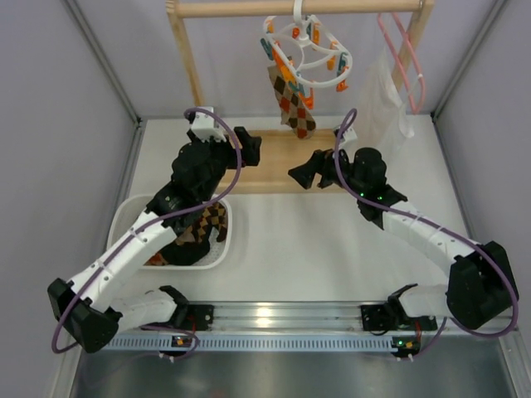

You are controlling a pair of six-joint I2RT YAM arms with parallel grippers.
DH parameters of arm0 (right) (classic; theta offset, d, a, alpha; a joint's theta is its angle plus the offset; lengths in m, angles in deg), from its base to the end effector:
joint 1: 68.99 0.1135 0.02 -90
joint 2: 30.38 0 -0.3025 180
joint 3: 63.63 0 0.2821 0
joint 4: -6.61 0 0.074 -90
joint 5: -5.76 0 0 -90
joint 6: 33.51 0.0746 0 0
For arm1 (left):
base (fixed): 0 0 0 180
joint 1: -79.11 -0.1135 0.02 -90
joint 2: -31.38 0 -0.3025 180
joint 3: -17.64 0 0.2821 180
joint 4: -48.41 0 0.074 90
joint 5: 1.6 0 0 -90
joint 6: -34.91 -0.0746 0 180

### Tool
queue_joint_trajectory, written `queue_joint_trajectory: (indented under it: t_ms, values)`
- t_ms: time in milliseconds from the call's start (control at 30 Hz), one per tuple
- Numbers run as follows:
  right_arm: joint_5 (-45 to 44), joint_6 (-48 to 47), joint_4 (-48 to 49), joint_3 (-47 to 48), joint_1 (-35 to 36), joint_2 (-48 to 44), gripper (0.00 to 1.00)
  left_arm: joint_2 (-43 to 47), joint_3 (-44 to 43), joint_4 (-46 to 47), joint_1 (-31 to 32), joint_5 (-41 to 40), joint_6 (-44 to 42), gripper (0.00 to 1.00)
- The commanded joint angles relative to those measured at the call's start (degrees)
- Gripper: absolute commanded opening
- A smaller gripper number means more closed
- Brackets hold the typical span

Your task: Remove the socks clipped to the hanger

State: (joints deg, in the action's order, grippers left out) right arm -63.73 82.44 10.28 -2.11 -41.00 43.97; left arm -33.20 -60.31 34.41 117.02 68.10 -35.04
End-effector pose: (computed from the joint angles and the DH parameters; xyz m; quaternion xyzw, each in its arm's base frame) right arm 0.3016 0.1899 0.3192 -0.1287 0.7470 0.4102 0.5072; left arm 0.2594 -0.1692 0.4504 -0.0138 0.7106 -0.2258 0.6662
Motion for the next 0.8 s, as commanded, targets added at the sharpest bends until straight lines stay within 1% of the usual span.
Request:
queue_joint_trajectory:
  t_ms: [0, 33, 67, 100, 167, 200, 267, 333, 400, 433, 500, 533, 567, 600, 667, 700, 767]
  values:
    - [-2.7, 2.3, 7.1, 0.3, 1.4, -0.3, 0.86, -0.5, 1.2, -0.3, -3.4, 7.9, 0.6, 0.98]
    - [-2.8, 3.0, 7.5, -0.3, 1.3, -0.5, 0.86, -1.4, 1.2, 0.4, -4.6, 12.0, 0.6, 0.98]
    - [-2.9, 3.1, 7.7, -0.9, 1.3, -1.0, 0.85, -2.2, 1.2, 1.1, -7.6, 15.4, 0.4, 0.98]
    - [-2.9, 3.2, 8.0, -2.3, 1.3, -2.5, 0.85, -4.2, 1.2, 4.5, -9.2, 21.0, 0.0, 0.98]
    - [-3.1, 3.1, 8.0, -3.9, 1.4, -4.5, 0.86, -6.3, 1.1, 7.8, -12.1, 25.5, -2.3, 0.98]
    - [-3.1, 3.0, 7.6, -5.4, 1.3, -6.6, 0.86, -9.0, 0.8, 9.5, -13.2, 31.1, -2.6, 0.98]
    - [-2.9, 2.0, 5.6, -6.5, 1.3, -9.0, 0.86, -12.2, -0.8, 13.5, -16.4, 35.4, -3.4, 0.98]
    - [-2.6, 0.8, 3.8, -8.0, 1.4, -12.9, 0.86, -17.2, -2.3, 15.9, -17.6, 37.1, -4.4, 0.98]
    - [-2.0, -0.5, 0.7, -9.4, 1.4, -17.0, 0.86, -20.0, -4.6, 17.5, -19.9, 38.7, -4.1, 0.98]
    - [-1.4, -0.9, -0.2, -10.0, 1.3, -18.3, 0.86, -22.8, -5.0, 20.3, -21.2, 40.3, -3.6, 0.98]
    - [-1.4, -1.6, -2.2, -11.9, 1.3, -22.6, 0.86, -25.0, -5.2, 23.1, -22.3, 40.2, -3.2, 0.98]
    - [-1.2, -2.0, -2.6, -12.6, 1.3, -24.0, 0.86, -25.9, -5.2, 24.9, -23.0, 42.4, -2.4, 0.98]
    - [-1.1, -2.1, -2.7, -13.4, 1.3, -26.4, 0.87, -27.9, -5.3, 28.4, -23.1, 43.1, -2.2, 0.98]
    - [-1.0, -2.2, -2.8, -14.7, 1.4, -27.5, 0.88, -28.8, -5.6, 29.8, -23.2, 43.5, -2.2, 0.98]
    - [-0.4, -2.7, -3.3, -15.2, 1.4, -29.6, 0.88, -32.2, -7.3, 31.6, -23.2, 44.6, -2.6, 0.98]
    - [0.0, -3.2, -4.3, -15.2, 1.3, -30.1, 0.88, -33.3, -9.5, 31.9, -23.2, 45.0, -2.7, 0.98]
    - [1.5, -3.6, -5.4, -14.9, 1.4, -30.9, 0.88, -35.9, -11.6, 32.7, -23.2, 48.2, -3.1, 0.98]
